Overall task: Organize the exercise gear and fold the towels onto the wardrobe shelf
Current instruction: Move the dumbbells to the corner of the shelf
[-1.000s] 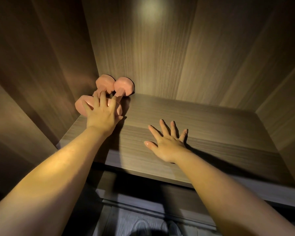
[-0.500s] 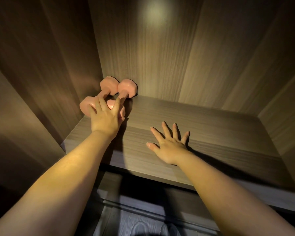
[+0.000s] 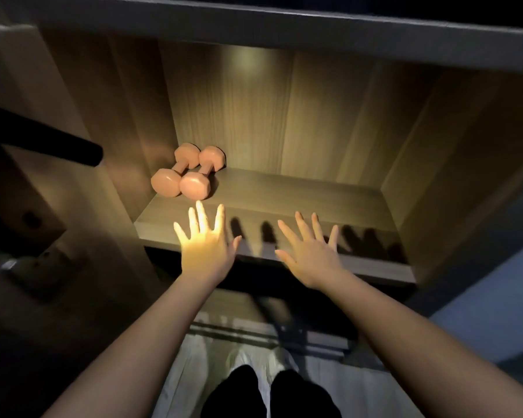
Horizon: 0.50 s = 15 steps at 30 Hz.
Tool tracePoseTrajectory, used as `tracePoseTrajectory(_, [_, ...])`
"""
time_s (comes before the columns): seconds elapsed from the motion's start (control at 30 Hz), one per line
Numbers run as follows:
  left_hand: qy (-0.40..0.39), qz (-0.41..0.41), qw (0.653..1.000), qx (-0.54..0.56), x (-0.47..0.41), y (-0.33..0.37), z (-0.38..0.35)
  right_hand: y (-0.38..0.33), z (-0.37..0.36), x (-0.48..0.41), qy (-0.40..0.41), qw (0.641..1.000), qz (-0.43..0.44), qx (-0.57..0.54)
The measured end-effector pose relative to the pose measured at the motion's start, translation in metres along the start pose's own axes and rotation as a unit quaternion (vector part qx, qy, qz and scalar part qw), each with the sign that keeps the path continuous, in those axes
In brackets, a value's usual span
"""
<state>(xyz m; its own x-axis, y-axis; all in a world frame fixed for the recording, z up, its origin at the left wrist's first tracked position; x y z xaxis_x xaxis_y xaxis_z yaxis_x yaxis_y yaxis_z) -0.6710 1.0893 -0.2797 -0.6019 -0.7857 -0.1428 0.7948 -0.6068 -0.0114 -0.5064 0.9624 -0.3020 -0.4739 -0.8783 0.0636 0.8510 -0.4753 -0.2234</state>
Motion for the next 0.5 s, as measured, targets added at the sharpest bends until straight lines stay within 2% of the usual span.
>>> tracePoseTrajectory(0.23, [0.026,-0.057,0.998,0.006,0.12,0.036,0.021,0.007,-0.005,0.117,0.006,1.0,0.005,0.009])
tracePoseTrajectory(0.5, [0.002,-0.089,0.996,-0.006,0.131,0.058,0.007,0.009,0.0,0.119,0.04,0.999,0.028,0.022])
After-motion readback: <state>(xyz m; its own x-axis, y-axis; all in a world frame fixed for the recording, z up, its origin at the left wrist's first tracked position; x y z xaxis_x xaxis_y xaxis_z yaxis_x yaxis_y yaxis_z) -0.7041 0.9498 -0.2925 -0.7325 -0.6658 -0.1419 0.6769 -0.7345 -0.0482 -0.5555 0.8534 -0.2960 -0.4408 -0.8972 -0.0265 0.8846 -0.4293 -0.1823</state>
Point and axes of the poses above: each hand's wrist, its own x-axis away from the middle knuckle, its own z-axis out of the back of the hand, y = z × x, the point moved 4 cm from there along -x, towards the middle knuckle, and after that the axes turned 6 degrees about -x, right-handed, at the moved point
